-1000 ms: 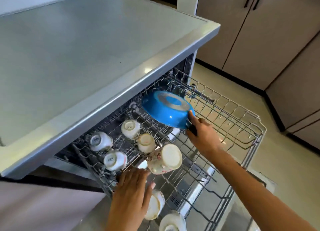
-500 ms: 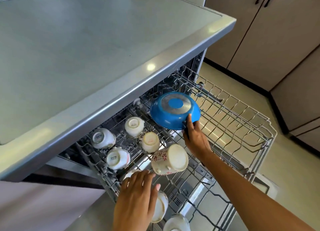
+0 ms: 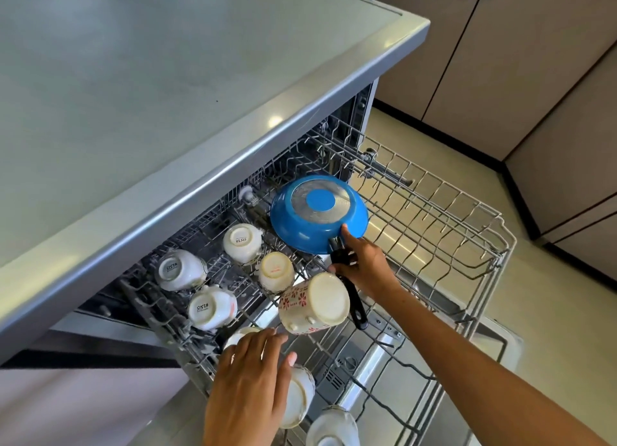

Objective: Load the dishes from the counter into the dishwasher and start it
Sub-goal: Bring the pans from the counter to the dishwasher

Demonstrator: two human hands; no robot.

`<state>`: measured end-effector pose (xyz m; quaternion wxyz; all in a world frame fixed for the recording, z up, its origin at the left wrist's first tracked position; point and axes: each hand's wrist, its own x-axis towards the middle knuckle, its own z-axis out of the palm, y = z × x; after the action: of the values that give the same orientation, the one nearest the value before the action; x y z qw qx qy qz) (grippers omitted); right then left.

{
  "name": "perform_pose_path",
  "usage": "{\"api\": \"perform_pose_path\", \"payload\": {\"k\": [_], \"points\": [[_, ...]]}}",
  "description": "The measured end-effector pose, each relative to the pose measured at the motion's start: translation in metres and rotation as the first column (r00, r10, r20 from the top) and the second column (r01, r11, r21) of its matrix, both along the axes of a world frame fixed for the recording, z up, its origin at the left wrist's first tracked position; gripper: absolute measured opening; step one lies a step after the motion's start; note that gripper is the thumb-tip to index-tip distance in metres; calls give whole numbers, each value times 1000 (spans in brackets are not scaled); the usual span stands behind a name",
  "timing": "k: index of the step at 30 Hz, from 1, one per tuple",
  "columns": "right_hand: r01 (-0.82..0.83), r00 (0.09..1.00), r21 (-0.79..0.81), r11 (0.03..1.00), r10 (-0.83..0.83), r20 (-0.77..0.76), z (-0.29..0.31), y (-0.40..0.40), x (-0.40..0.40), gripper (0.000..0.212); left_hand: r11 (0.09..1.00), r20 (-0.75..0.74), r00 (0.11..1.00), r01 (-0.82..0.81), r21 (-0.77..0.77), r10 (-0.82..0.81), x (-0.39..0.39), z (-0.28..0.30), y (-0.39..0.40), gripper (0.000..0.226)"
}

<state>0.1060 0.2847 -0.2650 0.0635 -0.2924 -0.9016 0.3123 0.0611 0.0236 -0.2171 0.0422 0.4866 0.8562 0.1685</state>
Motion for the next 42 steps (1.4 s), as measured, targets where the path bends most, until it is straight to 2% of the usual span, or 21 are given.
{"api": "perform_pose_path", "payload": {"k": [5,11,15,18,22,25,28,32,37,38,40,42], "points": [[86,994,-129,988,-93,-51,1,-8,-2,77,1000,0,1000,4,3,-4,0,1,1,55],[172,982,-185,968,-184,-50,1,-5,-9,75,1000,31,1000,5,-17,-5,1,1,1,56],[118,992,-145,982,-109,68,7,-6,-9,72,1000,15,1000,1,-17,-1,1,0,2,49],[98,979,36,995,-103,175,24,-14,-1,51,1000,18,1000,-18,-23,18,1,4,1,33],[249,968,180,952,-244,-52,57,-41,24,23,1000,60,998,5,31,-7,2,10,-2,27],[282,955,131,950,-265,-134,89,-74,44,13,994,148,989,-7,107,-9,2,26,-8,22],[228,960,65,971,-213,-184,141,-115,65,11,991,200,980,-8,134,-19,7,86,-27,23],[178,945,-41,983,-183,-271,226,-196,80,9,972,142,989,-65,227,33,28,190,-87,24],[-152,933,-172,973,84,-349,295,-295,64,12,931,50,969,-248,269,244,48,277,-203,17],[-228,911,-157,961,154,-382,305,-312,54,3,908,24,947,-315,277,321,52,290,-231,14],[-349,877,-149,925,266,-400,333,-341,37,20,842,-3,884,-445,305,468,60,306,-278,13],[-474,829,-168,865,373,-417,357,-380,16,24,742,-55,778,-573,346,626,69,321,-328,13]]}}
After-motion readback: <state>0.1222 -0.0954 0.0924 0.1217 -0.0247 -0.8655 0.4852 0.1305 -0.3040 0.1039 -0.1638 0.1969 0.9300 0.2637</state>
